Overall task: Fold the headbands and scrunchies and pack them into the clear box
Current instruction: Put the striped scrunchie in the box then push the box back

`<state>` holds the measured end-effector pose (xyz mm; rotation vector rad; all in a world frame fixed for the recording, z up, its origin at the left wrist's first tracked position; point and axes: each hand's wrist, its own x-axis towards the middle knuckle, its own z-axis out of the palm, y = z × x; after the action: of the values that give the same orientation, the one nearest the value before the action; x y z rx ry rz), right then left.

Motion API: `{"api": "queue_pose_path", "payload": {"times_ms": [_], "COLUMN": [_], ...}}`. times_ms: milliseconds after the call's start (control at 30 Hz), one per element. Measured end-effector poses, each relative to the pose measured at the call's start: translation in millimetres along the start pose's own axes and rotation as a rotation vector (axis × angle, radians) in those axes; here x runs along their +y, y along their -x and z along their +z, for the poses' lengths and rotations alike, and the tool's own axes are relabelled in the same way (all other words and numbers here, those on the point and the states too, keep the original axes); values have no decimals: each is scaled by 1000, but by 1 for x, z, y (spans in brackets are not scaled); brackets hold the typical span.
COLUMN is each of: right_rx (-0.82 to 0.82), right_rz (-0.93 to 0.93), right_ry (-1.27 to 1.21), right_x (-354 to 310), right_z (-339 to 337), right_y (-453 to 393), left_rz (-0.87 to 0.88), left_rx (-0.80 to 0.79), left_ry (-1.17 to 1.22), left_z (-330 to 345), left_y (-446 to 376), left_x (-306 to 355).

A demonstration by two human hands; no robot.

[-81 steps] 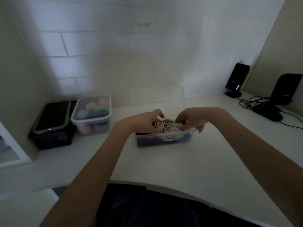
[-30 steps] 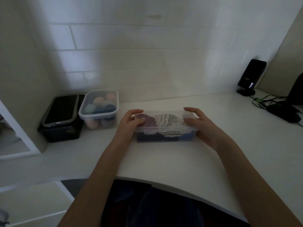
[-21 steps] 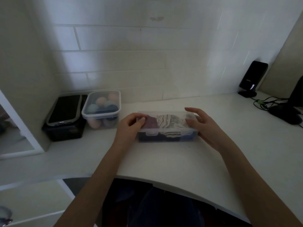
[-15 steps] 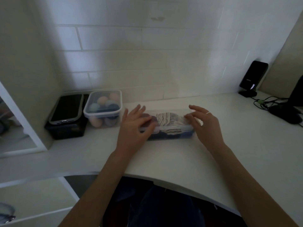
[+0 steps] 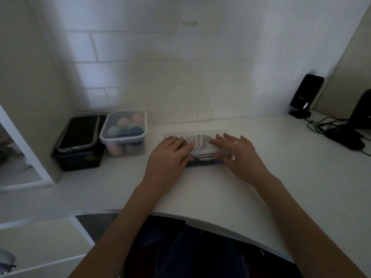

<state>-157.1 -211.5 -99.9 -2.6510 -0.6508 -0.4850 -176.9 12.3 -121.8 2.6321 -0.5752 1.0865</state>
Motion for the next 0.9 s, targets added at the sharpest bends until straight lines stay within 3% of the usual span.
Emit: {"api": "queue_pose_path", "payload": {"times_ms": [100,233,533,633,767,900], "right_rx": [79,95,-31,-11,16,37], "right_rz": [-25,-42,83,92,92,67], "right_ry": [163,269,158,150,121,95], "right_x": [-16,-27,-41,-44,-48,-53], "right_z": [13,29,37,47,63,77], "right_y": [5,4,-18,-37,-69,-96], "left_rz": [20,-26,-185,-236,-292,-308], "left_rx": [35,-24,-313,-419,-397,-426], "left_ry": [-250,-296,-355,-279,-414,-390], "left_z": [11,13,17,16,25,32], "left_y": [3,-1,-28,-42,-48,-57], "left_x": [15,28,35,23,0,-25]}}
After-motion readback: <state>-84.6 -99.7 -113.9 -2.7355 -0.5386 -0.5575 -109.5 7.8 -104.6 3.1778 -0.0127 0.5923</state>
